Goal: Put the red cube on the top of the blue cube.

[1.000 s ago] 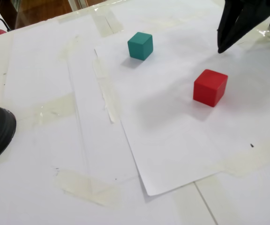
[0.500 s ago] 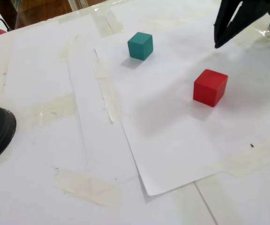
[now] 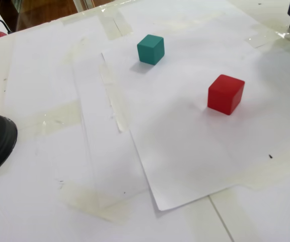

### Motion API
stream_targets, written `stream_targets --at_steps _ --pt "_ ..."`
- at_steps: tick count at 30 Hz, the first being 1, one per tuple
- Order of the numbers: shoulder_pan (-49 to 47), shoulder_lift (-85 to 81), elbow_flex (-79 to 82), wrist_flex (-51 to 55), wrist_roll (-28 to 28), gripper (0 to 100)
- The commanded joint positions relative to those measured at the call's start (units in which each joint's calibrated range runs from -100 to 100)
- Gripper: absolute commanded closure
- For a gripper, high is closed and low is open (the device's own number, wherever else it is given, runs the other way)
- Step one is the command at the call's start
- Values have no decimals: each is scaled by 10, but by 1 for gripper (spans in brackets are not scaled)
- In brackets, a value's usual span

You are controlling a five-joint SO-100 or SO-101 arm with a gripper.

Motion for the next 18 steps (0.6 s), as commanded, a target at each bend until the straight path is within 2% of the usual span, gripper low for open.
stream_targets --at_steps 1,10,18 --pt "-49 121 -142 13 -15 100" --pt "-159 195 -184 -9 -59 100" --pt "-242 232 -178 37 -91 100"
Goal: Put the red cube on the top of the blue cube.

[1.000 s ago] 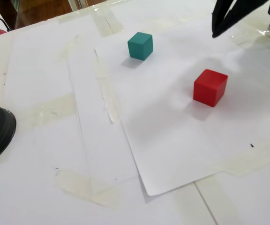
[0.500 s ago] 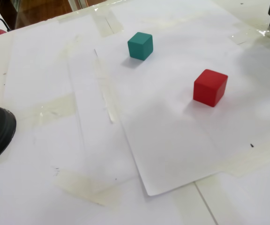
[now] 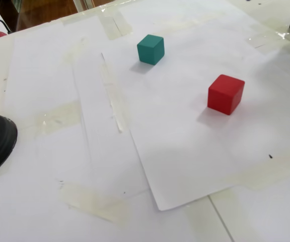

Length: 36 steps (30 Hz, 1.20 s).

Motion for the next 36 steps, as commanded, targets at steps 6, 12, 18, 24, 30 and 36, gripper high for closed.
stream_targets --at_steps 6,12,18,24,30,36 --pt "-63 70 -24 -14 -21 100" --pt "-52 130 -24 -36 -17 100" --pt "-34 174 -22 -59 -4 92" --pt "-35 180 -3 -92 -5 86" --pt "-40 193 5 -124 -2 81" --pt "-41 211 45 -139 -4 78"
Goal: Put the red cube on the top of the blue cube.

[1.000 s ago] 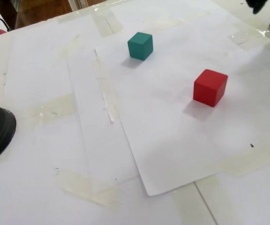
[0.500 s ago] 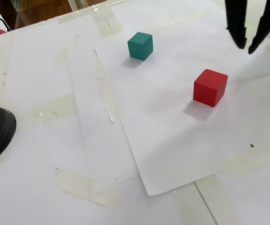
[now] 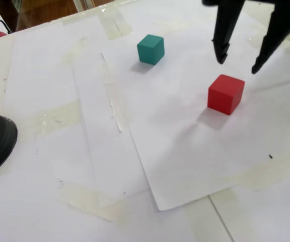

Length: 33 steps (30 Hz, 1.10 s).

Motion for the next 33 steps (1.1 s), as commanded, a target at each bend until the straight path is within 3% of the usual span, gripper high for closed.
stream_targets --at_steps 1,12,33 --pt "-2 4 23 -26 5 77" --pt "-7 37 37 -73 17 64" --pt "-22 110 54 -135 16 68"
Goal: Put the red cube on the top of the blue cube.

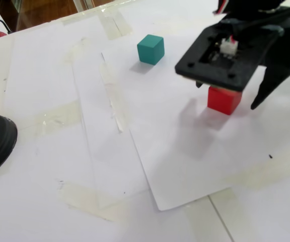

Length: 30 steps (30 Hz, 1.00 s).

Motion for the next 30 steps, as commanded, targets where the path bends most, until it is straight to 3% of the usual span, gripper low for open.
stream_targets --at_steps 1,10,30 --pt "-1 -2 0 -8 -3 68" --pt "6 2 4 -17 1 71" --pt "13 -10 21 -10 7 87"
